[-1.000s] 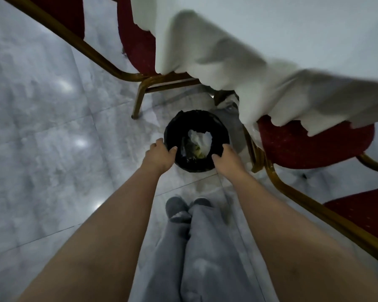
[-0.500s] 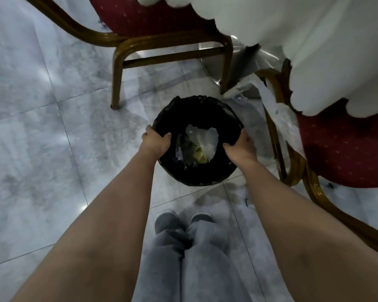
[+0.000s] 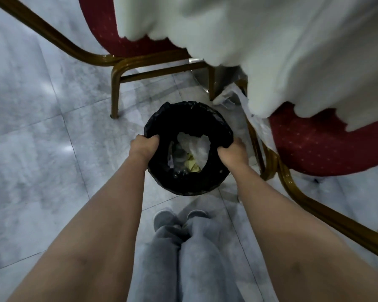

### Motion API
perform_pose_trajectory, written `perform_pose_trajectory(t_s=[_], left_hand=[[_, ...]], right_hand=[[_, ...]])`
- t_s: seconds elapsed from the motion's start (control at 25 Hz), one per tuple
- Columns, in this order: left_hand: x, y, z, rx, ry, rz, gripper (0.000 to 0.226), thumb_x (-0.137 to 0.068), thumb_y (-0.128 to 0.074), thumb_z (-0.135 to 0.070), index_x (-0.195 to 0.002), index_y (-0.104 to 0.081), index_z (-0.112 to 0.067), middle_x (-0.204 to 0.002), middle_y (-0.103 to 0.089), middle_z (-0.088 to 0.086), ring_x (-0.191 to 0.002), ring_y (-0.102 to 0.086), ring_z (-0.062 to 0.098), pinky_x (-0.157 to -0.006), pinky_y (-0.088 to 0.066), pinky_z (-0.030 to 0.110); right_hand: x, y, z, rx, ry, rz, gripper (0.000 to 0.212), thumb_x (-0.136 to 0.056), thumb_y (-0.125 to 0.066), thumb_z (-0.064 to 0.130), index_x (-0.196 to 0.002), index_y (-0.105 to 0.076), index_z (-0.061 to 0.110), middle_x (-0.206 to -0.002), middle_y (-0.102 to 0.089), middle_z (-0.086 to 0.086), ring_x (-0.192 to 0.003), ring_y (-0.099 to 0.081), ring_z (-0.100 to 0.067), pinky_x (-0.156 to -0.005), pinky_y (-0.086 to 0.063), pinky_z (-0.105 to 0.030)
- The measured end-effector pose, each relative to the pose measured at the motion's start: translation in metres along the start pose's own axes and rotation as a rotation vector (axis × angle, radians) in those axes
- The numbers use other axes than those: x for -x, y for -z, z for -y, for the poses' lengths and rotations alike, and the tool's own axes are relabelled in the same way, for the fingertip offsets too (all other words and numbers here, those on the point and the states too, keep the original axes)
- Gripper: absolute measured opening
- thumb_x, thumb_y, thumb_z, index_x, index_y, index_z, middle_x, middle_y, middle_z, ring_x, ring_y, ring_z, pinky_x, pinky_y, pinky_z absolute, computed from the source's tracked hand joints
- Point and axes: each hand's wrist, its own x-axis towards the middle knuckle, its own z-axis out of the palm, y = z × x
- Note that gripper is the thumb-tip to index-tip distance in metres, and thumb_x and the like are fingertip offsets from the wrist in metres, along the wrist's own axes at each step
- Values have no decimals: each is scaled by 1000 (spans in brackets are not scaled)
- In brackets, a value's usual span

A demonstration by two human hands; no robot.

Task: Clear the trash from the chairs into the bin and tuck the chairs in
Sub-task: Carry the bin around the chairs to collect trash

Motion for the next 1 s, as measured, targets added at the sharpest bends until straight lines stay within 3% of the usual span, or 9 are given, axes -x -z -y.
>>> perform_pose_trajectory(t_s=[0.08,0.28,0.4,0.52,0.68,0.8,0.84,1.0], left_hand=[[46,15,-12,-26,1,-40,81,-65,-50,-54,-134,-47,-12,-134,-48,15,-116,-53,41,-97,-49,53],[174,52,-36,-134,-43,-126,61,-86,-52,-51,-136,-44,-16,-140,-34,18,-125,-42,43,-106,-40,51],[244,74,-43,-109,-85,-82,67,-81,-53,-54,-136,-43,-18,-140,-38,17,-124,-45,42,-106,-41,50],[291,92,-32,-60,-139,-3,73,-69,-56,-54,-129,-45,-15,-131,-53,17,-113,-57,40,-98,-49,51],[359,102,-14,-92,-200,60,56,-89,-57,-40,-132,-39,-10,-129,-52,18,-114,-55,39,-94,-51,53],[401,103,-4,-167,-186,159,46,-95,-52,-38,-130,-45,-8,-126,-54,17,-104,-57,35,-69,-53,39],[413,102,0,-201,-177,198,43,-96,-51,-38,-128,-48,-9,-121,-56,15,-101,-57,34,-66,-51,38],[460,87,12,-375,-158,308,32,-99,-47,-41,-115,-52,-13,-106,-54,8,-98,-52,29,-90,-50,47]], right_hand=[[34,27,4,-2,-10,-7,41,-86,-57,18,-124,-52,3,-113,-60,-11,-106,-61,-33,-78,-50,-33],[141,101,11,-70,-16,1,57,-81,-58,19,-135,-47,3,-129,-57,-19,-114,-58,-36,-95,-53,-42],[206,143,14,-84,-35,-17,63,-83,-59,19,-140,-38,1,-137,-50,-20,-122,-52,-37,-98,-50,-42],[266,171,8,-136,-66,8,62,-85,-58,19,-139,-36,-1,-137,-48,-21,-120,-52,-38,-93,-49,-40],[325,187,-23,-254,-118,49,61,-80,-57,19,-136,-37,3,-128,-53,-20,-112,-56,-35,-92,-52,-41],[365,196,-59,-386,-190,48,49,-86,-55,17,-132,-38,10,-120,-53,-13,-108,-56,-33,-84,-56,-47],[377,199,-73,-427,-214,61,45,-87,-53,15,-129,-40,10,-117,-54,-12,-105,-57,-31,-80,-58,-46],[413,202,-126,-471,-311,43,53,-89,-51,13,-140,-37,9,-121,-54,-15,-93,-57,-28,-61,-59,-40]])
